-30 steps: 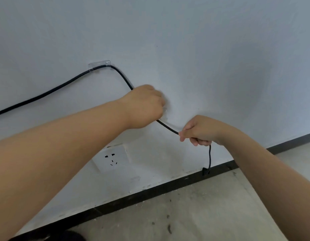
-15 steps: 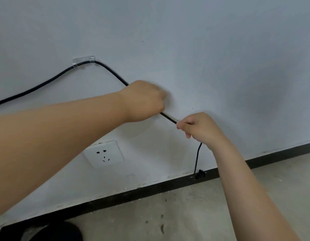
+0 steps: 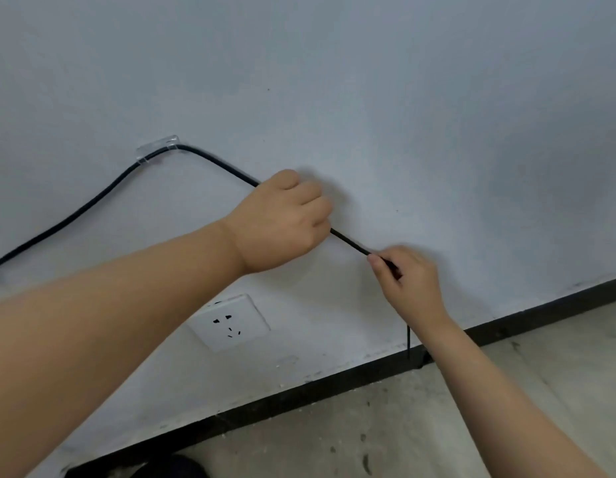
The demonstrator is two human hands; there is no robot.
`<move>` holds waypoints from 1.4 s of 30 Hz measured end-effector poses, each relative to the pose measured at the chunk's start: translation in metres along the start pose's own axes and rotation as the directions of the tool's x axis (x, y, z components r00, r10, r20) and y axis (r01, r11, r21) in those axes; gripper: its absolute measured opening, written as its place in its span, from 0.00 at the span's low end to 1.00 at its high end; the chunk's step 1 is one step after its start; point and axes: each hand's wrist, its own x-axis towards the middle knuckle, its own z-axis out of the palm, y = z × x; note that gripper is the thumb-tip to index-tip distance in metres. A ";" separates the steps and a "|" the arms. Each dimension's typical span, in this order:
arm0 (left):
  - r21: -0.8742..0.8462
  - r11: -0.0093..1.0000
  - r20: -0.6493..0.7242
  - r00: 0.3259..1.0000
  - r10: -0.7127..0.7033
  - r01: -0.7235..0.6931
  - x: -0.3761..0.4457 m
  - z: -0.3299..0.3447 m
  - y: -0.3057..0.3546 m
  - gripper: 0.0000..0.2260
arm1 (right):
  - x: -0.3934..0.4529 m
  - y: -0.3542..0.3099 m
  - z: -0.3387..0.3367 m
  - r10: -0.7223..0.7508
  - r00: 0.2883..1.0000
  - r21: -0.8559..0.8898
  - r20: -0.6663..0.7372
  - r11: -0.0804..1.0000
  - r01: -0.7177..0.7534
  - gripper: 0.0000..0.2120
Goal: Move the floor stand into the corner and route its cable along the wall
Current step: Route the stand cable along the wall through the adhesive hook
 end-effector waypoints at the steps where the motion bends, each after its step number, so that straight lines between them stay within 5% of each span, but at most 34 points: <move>1: -0.024 1.000 0.003 1.000 -0.016 0.016 -0.001 0.001 0.000 0.10 | -0.007 0.001 0.007 0.019 1.000 0.005 -0.004 1.000 -0.019 0.10; 12: -0.242 0.967 -0.104 0.989 -0.110 0.082 -0.009 0.011 0.000 0.16 | -0.045 -0.014 0.058 0.035 0.954 0.001 0.299 0.999 -0.037 0.13; 16: -0.405 0.888 -0.098 0.955 -0.280 0.219 -0.015 0.016 0.012 0.15 | -0.040 -0.011 0.060 0.083 0.905 -0.054 0.416 0.996 -0.067 0.16; 20: -0.614 0.623 0.022 0.799 -0.601 0.486 -0.039 0.026 0.047 0.12 | -0.041 -0.004 0.049 0.129 0.888 -0.096 0.442 0.991 -0.097 0.13; 24: -0.624 0.443 0.171 0.666 -0.726 0.643 -0.084 0.053 0.112 0.10 | -0.046 0.003 0.043 0.242 0.813 -0.069 0.530 0.967 -0.243 0.10; 29: -0.563 0.282 0.488 0.588 -0.644 0.776 -0.114 0.070 0.211 0.12 | -0.065 0.002 0.056 0.406 0.701 -0.075 0.586 0.889 -0.452 0.07; 33: -0.563 -0.029 0.647 0.419 -0.637 0.826 -0.122 0.075 0.262 0.06 | -0.089 -0.008 0.069 0.471 0.586 -0.067 0.659 0.814 -0.577 0.06; 35: -0.535 -0.188 0.731 0.340 -0.592 0.824 -0.124 0.083 0.277 0.11 | -0.095 -0.016 0.073 0.484 0.551 -0.009 0.680 0.757 -0.654 0.07; 39: -0.609 -0.422 0.785 0.438 -0.438 0.671 -0.126 0.091 0.284 0.14 | -0.098 -0.035 0.079 0.442 0.462 0.086 0.769 0.645 -0.759 0.09; 42: -0.508 -0.667 0.860 0.366 -0.355 0.545 -0.131 0.091 0.283 0.11 | -0.099 -0.044 0.083 0.429 0.445 0.150 0.786 0.566 -0.811 0.10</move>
